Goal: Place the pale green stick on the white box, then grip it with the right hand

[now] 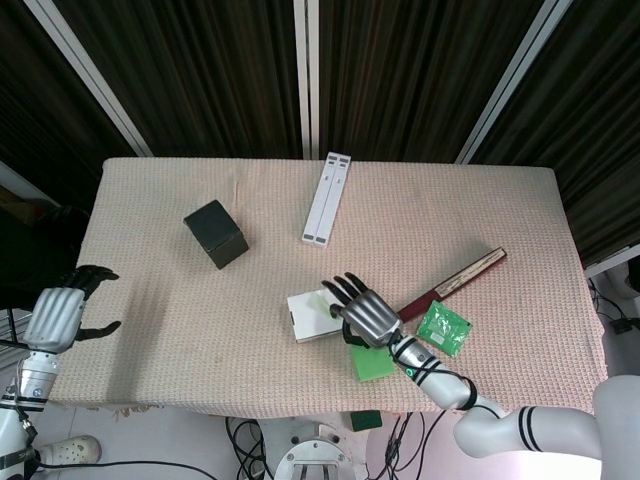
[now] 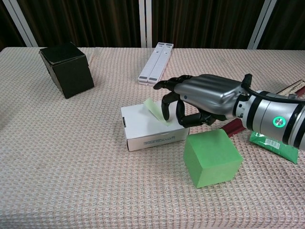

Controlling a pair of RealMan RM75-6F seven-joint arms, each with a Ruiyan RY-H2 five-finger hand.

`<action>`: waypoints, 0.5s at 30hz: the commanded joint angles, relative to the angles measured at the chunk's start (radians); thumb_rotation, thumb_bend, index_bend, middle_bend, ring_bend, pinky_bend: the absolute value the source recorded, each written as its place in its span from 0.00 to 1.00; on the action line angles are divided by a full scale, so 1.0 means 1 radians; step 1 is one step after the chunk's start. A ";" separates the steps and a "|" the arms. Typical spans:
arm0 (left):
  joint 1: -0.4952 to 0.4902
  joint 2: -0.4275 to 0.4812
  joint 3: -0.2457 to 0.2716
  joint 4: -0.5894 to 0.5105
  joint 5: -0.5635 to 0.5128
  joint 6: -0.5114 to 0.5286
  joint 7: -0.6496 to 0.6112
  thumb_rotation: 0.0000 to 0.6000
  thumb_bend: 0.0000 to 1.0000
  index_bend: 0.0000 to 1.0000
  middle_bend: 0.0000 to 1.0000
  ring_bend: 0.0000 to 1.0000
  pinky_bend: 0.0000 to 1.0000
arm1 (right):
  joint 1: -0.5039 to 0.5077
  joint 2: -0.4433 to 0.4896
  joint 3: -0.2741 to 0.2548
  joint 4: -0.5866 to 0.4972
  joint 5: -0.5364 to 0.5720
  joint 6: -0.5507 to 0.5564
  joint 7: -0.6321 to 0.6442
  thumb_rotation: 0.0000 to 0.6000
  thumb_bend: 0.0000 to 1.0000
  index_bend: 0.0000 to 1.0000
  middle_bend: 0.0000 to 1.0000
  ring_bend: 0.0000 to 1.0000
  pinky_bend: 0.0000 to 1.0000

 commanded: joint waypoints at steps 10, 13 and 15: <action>0.026 0.026 -0.006 -0.028 0.027 0.076 0.005 1.00 0.02 0.29 0.25 0.17 0.24 | -0.168 0.200 -0.037 -0.112 -0.217 0.329 0.103 0.44 0.84 0.22 0.00 0.00 0.00; 0.043 0.039 -0.006 -0.042 0.043 0.118 0.020 1.00 0.03 0.29 0.25 0.17 0.24 | -0.272 0.302 -0.061 -0.119 -0.209 0.456 0.148 0.44 0.50 0.06 0.00 0.00 0.00; 0.057 0.046 -0.003 -0.049 0.048 0.140 0.036 1.00 0.02 0.29 0.25 0.17 0.24 | -0.342 0.377 -0.070 -0.122 -0.141 0.504 0.170 0.44 0.36 0.01 0.00 0.00 0.00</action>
